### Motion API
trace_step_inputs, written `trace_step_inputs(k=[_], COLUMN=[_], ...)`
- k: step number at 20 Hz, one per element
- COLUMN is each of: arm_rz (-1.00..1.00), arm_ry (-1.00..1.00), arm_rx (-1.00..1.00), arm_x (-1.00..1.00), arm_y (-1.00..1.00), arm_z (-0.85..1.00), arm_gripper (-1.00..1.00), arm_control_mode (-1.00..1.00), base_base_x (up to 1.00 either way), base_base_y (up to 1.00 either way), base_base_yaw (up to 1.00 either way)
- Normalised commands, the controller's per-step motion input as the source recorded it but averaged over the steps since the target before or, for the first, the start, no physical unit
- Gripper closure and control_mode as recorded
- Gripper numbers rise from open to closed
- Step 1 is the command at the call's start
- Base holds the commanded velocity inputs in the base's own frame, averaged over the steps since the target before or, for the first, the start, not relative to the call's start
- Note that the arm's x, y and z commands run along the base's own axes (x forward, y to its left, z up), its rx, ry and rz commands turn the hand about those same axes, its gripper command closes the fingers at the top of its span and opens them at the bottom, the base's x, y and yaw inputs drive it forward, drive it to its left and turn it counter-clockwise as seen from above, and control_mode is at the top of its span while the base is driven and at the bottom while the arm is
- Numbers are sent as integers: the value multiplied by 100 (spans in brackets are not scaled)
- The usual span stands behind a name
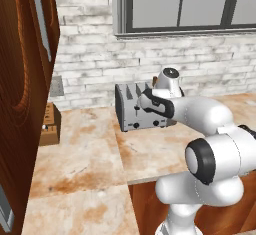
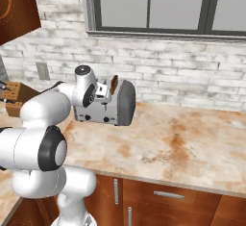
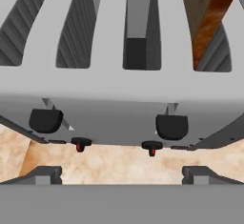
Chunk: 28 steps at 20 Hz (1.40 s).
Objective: Start the toaster. Once the lever pops up, take the bread to the plate on the dining counter.
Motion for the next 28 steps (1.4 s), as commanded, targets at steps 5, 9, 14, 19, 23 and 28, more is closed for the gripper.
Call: trace_step_inputs(k=[5,9,14,19,23,28], arm_rz=[0,0,0,0,0,0], arm_ry=[0,0,0,0,0,0], arm_rx=[0,0,0,0,0,0], arm_x=[7,11,15,14,8,0], arm_y=[0,0,0,0,0,0], arm_z=[0,0,0,0,0,-2], arm_gripper=[-100,-100,-100,-100,-100,-100], arm_control_mode=[-100,-100,-100,-100,-100,-100], base_base_x=[0,0,0,0,0,0], base_base_y=[0,0,0,0,0,0], base_base_yaw=[0,0,0,0,0,0])
